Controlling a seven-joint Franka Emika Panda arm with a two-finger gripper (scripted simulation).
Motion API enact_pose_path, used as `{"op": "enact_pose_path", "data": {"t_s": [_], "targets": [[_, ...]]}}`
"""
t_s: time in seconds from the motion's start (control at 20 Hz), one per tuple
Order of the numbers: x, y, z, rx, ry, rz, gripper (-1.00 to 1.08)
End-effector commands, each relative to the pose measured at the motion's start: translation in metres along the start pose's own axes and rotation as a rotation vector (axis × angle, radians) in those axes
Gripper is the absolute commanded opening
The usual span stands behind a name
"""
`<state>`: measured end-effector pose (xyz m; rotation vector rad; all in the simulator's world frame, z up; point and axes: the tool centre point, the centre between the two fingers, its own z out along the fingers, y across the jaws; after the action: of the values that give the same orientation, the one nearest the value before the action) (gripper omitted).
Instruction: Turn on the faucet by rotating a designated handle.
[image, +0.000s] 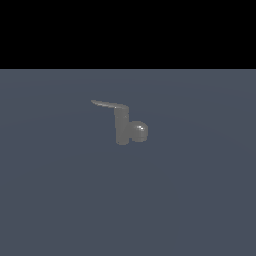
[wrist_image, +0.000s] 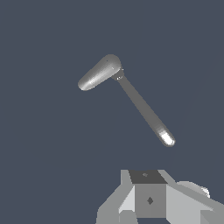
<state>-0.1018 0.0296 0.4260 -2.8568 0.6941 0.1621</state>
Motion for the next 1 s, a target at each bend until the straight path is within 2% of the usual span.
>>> {"op": "enact_pose_path", "data": {"t_s": [0.0,0.5,0.95], "targets": [[0.016,-0.012,0.014,0.008,-0.011,0.069,-1.0],[0.074,-0.054,0.081,-0.002,-0.023,0.348,-1.0],[0.119,-0.084,0.149,-0.039,0.024,0.592,-1.0]]}}
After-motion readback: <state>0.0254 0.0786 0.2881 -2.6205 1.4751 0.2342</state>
